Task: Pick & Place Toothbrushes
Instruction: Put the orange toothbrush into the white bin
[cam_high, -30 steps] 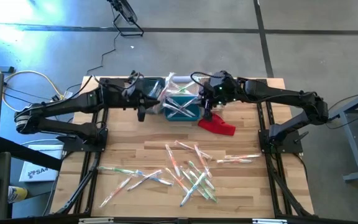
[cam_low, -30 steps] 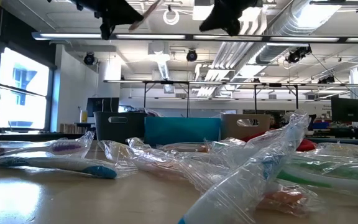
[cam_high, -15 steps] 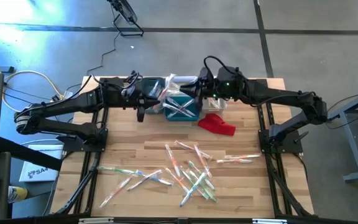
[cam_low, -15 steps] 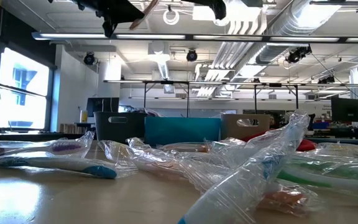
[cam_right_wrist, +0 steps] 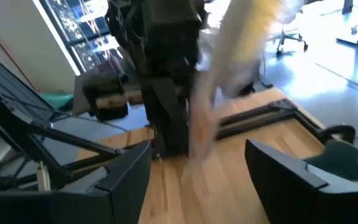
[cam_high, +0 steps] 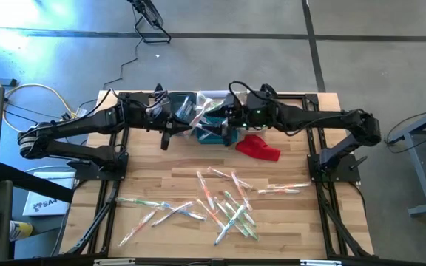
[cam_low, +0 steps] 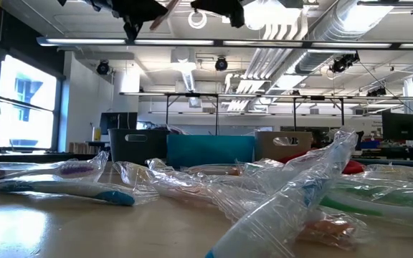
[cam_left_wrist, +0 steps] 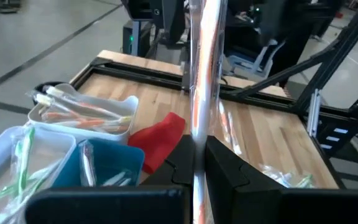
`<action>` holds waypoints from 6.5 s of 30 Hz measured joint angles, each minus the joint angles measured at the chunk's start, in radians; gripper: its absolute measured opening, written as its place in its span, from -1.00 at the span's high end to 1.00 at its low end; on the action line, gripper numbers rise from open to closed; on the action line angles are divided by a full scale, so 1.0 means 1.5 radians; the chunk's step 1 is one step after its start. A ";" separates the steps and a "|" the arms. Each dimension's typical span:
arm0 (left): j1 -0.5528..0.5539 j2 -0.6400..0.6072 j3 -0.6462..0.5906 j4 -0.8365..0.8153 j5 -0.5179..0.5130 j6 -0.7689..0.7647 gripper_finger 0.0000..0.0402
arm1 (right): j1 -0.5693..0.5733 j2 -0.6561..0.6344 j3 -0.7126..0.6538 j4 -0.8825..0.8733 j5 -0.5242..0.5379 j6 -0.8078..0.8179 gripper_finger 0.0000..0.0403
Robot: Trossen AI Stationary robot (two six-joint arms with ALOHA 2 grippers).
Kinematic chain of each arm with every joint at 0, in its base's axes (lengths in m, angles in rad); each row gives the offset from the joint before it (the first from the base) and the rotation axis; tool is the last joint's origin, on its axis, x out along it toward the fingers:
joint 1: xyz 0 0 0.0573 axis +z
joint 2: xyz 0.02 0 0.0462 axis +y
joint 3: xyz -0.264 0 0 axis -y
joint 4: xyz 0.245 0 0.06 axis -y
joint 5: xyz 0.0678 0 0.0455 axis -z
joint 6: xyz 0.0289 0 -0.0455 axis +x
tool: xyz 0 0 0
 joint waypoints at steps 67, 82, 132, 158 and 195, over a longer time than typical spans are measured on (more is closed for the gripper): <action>0.002 0.006 0.000 -0.027 -0.066 -0.041 0.17 | 0.004 0.041 0.000 0.141 0.023 -0.002 0.96; 0.002 0.007 0.000 -0.028 -0.067 -0.041 0.13 | -0.002 0.041 0.000 0.133 0.022 -0.001 0.96; 0.002 -0.325 -0.244 -0.034 -0.130 -0.074 0.13 | -0.270 -0.032 0.001 -0.398 0.191 0.049 0.96; 0.002 -0.325 -0.244 -0.046 -0.130 -0.073 0.13 | -0.302 0.131 0.001 -0.417 0.064 0.117 0.90; 0.002 -0.325 -0.244 -0.059 -0.130 -0.142 0.13 | -0.268 0.036 0.001 -0.350 -0.071 0.134 0.36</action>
